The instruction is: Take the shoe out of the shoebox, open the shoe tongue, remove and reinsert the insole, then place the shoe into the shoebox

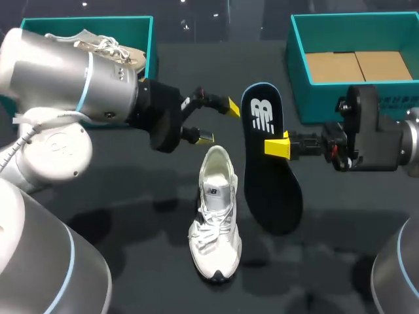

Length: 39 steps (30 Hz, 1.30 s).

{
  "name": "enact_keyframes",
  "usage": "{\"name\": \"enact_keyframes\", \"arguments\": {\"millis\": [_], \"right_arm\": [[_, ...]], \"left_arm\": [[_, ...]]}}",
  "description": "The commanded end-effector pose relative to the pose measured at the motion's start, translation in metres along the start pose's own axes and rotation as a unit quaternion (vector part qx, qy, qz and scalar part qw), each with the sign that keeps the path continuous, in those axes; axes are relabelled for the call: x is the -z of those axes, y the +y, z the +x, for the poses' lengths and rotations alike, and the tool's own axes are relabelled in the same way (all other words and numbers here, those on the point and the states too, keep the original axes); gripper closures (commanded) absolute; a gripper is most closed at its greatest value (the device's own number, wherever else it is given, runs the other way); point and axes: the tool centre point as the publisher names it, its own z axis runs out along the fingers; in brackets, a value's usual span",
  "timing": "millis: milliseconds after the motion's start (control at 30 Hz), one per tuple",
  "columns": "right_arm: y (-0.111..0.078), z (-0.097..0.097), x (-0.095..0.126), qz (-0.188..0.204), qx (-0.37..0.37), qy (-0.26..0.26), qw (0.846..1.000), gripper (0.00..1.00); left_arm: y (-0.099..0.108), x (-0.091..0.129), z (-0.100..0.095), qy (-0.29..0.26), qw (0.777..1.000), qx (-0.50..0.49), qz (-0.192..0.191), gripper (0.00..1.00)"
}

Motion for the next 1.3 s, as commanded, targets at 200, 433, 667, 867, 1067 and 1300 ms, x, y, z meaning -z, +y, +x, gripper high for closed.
{"name": "enact_keyframes", "arguments": {"millis": [200,433,667,867,1067,1300], "right_arm": [[0.000,0.001,-0.001,0.000,-0.001,-0.002,1.000,1.00],[0.010,-0.041,0.000,-0.001,-0.076,-0.018,0.997,1.00],[0.022,-0.098,0.001,-0.011,-0.159,0.000,0.987,1.00],[0.024,-0.121,-0.002,-0.025,-0.208,0.002,0.978,1.00],[0.024,-0.121,-0.002,-0.025,-0.208,0.002,0.978,1.00],[0.024,-0.121,-0.002,-0.025,-0.208,0.002,0.978,1.00]], "left_arm": [[-0.002,0.005,-0.019,-0.097,0.995,-0.038,-0.012,0.00],[0.003,0.029,-0.030,-0.129,0.990,-0.044,-0.019,0.00],[0.006,0.054,-0.032,-0.153,0.987,-0.045,-0.018,0.00],[0.006,0.058,-0.034,-0.175,0.983,-0.051,-0.002,0.00],[0.006,0.058,-0.034,-0.175,0.983,-0.051,-0.002,0.00],[0.005,0.057,-0.035,-0.176,0.983,-0.049,-0.003,0.00]]}}
